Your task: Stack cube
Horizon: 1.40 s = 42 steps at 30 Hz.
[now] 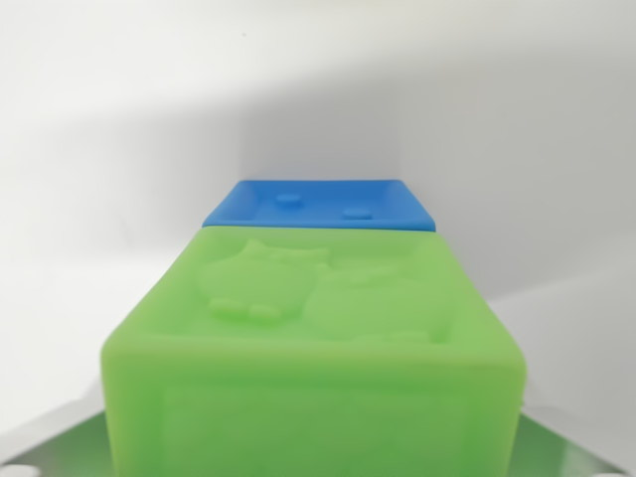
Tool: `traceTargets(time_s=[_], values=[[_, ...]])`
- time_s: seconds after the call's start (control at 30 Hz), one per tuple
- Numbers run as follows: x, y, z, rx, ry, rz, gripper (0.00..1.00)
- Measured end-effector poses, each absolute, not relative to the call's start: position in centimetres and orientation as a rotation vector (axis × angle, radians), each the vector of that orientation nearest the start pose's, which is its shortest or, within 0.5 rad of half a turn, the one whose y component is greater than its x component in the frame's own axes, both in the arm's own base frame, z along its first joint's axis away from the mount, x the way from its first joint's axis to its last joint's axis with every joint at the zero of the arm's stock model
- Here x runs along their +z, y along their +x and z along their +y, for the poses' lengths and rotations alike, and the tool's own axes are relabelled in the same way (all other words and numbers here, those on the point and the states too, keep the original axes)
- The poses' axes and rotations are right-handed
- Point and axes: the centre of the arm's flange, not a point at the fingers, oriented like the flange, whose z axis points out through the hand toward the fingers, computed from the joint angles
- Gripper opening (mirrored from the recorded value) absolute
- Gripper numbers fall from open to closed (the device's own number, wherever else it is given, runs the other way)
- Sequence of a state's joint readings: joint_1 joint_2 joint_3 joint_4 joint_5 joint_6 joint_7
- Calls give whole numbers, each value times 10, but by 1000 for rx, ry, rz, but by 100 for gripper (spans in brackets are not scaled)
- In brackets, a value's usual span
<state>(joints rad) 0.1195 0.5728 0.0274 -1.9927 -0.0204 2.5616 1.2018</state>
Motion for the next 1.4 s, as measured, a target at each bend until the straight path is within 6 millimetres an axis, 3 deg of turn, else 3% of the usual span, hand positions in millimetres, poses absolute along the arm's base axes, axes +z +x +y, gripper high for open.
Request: traceTargets(time_s=[0.97,1.4], values=[[170,600,89,8,-2724,1564,100],[194,602,89,1,-2723,1563,100]])
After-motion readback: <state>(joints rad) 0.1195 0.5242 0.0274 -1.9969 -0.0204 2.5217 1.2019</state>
